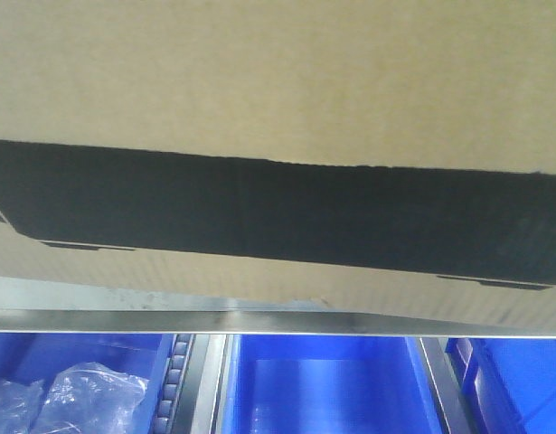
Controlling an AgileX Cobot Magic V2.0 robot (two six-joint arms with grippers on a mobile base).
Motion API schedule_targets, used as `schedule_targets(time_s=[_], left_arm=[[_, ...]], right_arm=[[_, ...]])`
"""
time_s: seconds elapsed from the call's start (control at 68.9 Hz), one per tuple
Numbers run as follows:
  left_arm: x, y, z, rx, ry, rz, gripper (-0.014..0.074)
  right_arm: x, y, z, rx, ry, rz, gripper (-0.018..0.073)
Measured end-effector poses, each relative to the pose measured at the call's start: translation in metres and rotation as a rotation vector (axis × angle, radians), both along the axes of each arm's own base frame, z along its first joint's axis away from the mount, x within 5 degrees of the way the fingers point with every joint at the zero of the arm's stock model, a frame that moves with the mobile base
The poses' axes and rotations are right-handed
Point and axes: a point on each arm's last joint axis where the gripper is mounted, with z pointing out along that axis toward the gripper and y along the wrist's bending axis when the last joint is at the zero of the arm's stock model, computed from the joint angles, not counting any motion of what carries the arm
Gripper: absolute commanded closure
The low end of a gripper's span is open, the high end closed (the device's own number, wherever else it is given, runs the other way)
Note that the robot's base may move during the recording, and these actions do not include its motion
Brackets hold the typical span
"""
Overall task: Grab box from left shelf to table start
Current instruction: 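Lift the box with both grippers and pull it off the shelf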
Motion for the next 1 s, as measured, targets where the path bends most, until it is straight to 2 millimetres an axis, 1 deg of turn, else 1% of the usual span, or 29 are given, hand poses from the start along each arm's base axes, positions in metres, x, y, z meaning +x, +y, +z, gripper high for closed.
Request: schedule_targets(time_s=[1.001], left_arm=[[-0.0002, -0.0003, -0.0007, -0.004, 0.008, -0.002, 0.07]], right_arm=[[0.0, -0.0001, 0.0, -0.006, -0.001, 0.001, 0.0503]])
